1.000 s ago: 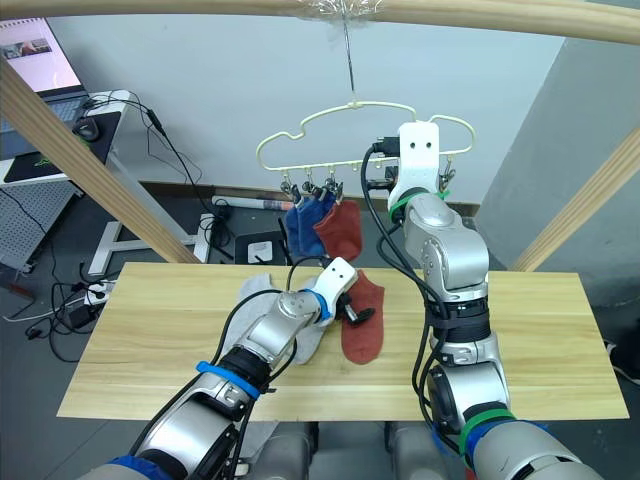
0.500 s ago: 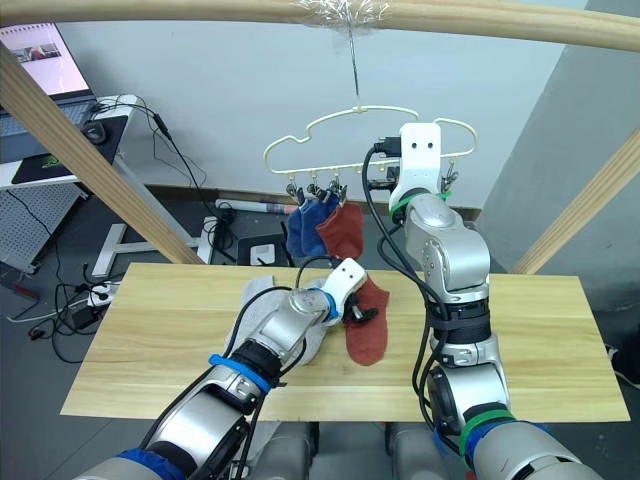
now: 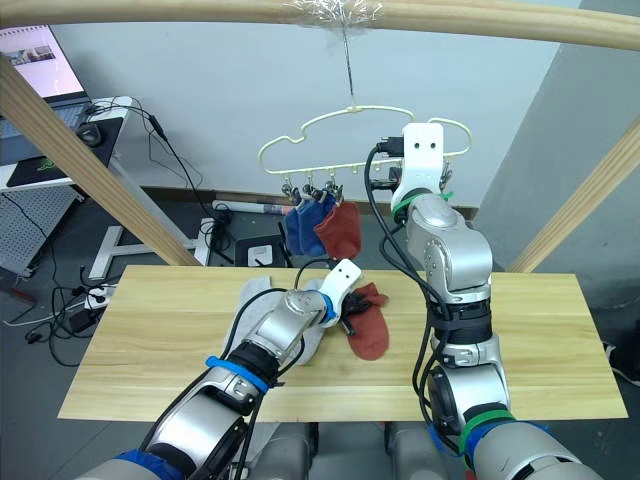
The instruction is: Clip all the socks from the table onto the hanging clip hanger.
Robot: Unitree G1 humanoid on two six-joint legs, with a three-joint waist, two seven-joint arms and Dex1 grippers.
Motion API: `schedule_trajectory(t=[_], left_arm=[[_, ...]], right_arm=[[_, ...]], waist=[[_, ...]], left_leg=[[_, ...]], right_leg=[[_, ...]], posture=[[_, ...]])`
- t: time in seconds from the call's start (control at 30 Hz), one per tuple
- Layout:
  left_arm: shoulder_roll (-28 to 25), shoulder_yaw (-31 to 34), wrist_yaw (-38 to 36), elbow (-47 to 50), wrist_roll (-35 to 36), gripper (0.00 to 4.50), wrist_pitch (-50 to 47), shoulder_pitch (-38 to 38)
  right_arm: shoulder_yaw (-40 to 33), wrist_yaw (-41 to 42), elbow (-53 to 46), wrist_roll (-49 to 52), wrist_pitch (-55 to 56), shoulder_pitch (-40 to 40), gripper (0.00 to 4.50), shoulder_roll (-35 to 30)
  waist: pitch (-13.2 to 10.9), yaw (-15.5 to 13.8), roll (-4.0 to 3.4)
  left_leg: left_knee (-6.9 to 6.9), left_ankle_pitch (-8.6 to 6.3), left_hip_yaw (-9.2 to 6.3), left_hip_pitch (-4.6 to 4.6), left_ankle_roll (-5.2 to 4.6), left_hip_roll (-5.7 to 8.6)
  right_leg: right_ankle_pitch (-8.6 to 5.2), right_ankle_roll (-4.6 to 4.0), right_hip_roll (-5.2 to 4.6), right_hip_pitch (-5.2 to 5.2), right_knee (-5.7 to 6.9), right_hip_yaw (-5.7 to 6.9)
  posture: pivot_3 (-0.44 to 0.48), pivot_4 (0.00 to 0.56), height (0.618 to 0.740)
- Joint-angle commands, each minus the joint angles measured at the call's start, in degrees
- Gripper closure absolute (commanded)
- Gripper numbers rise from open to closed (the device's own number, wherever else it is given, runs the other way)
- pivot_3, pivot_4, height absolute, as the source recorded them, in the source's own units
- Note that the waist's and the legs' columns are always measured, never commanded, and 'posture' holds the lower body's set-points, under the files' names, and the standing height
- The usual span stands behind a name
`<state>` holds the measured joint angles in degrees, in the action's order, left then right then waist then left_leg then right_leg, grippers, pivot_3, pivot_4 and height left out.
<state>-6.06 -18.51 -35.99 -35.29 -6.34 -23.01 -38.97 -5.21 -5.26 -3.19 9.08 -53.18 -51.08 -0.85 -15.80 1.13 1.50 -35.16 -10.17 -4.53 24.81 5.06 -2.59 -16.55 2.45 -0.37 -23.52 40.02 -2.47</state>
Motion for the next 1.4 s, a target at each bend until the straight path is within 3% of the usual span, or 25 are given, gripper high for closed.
schedule_trajectory(t=[0.03,0.37,0.87,1.4], left_arm=[[1.0,2.9,-2.9,4.8,4.5,3.85,-3.6,0.1],[5.2,11.7,0.4,15.3,14.0,3.85,-12.4,-3.6],[7.1,18.5,6.9,14.4,18.8,3.85,-12.2,-7.7],[8.4,20.7,8.8,16.0,24.2,3.85,-14.6,-10.6]], right_arm=[[-0.5,0.3,-3.3,0.6,0.0,-0.8,4.4,0.3],[-1.5,-0.1,-4.2,1.5,-2.3,-1.2,4.4,0.9],[-1.4,-0.1,-4.4,1.1,-3.3,-1.1,4.4,0.5],[-1.3,-0.5,-4.9,1.0,-3.7,-0.5,4.4,0.7]], waist=[[0.0,0.1,0.0],[0.0,0.2,0.0],[0.0,0.4,0.0],[0.0,0.4,0.0]], left_leg=[[0.0,0.0,0.0,0.01,0.0,0.0],[0.0,0.0,-0.01,0.02,0.0,0.0],[0.05,0.0,-0.01,0.02,0.0,0.0],[0.08,0.0,-0.01,0.02,0.0,0.01]], right_leg=[[0.0,0.0,0.0,-0.01,0.0,0.0],[0.0,0.0,0.0,0.0,-0.03,0.0],[0.0,0.0,0.0,-0.01,-0.06,0.01],[0.0,0.0,0.0,-0.02,-0.08,0.0]], posture=[[0.061,0.219,0.74],[0.06,0.223,0.74],[0.065,0.216,0.74],[0.063,0.215,0.74]])
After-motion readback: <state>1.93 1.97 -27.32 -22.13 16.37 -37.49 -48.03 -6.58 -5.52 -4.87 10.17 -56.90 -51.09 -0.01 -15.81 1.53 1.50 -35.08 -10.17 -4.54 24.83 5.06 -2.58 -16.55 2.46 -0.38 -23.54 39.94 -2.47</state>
